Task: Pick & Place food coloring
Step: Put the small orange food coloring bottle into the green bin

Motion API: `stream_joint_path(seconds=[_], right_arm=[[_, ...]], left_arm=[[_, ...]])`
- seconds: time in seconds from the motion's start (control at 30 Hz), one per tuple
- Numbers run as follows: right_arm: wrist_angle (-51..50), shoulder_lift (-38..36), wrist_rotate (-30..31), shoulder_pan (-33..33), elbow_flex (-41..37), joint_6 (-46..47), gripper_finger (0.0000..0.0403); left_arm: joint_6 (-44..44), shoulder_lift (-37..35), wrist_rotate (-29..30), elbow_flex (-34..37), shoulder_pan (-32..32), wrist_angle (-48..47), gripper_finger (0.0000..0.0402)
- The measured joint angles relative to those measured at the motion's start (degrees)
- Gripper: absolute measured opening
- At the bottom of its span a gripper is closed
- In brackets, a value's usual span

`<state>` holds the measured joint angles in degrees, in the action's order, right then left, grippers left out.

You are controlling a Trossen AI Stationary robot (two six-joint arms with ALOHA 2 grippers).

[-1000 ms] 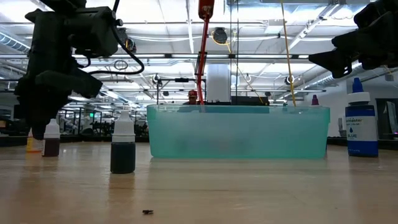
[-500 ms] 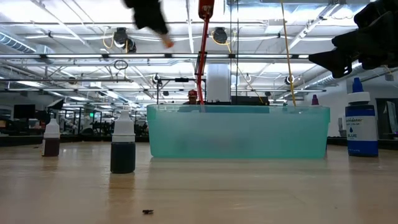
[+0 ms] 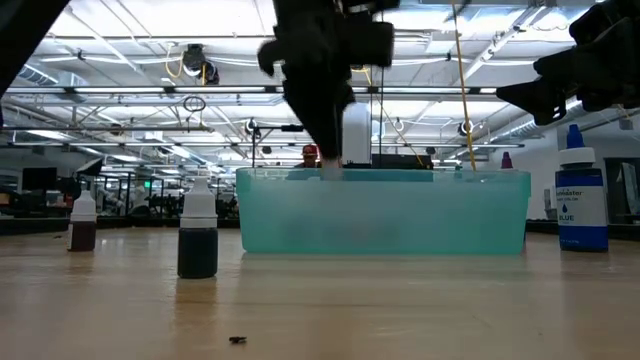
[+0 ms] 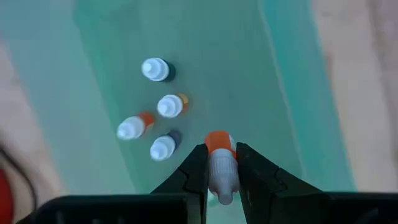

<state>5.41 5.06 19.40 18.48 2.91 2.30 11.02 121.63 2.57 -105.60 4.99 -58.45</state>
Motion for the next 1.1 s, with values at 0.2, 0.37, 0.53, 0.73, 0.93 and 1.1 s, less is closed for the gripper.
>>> stream_joint_path(seconds=[0.2,0.37,0.53,0.73,0.93,1.1], right_arm=[[0.0,0.0,0.0,0.0,0.0,0.0,0.0313],[0.0,0.0,0.0,0.0,0.0,0.0,0.0313],[0.0,0.0,0.0,0.0,0.0,0.0,0.0313],[0.0,0.0,0.0,0.0,0.0,0.0,0.0313],[0.0,0.0,0.0,0.0,0.0,0.0,0.0313],[0.0,0.0,0.0,0.0,0.0,0.0,0.0313]], left_arm=[[-0.9,3.8,-0.1,0.0,-0.5,1.5,0.0059],[-2.2,5.8,-0.1,0.0,-1.3,1.3,0.0059],[-3.9,6.3,0.9,0.0,-2.2,0.9,0.0059],[-6.6,6.3,0.5,0.0,-3.5,-0.9,0.0059],[-7.0,6.3,-0.4,0.0,-3.6,-1.5,0.0089],[-6.8,6.3,-0.6,0.0,-3.0,-1.5,0.0133]])
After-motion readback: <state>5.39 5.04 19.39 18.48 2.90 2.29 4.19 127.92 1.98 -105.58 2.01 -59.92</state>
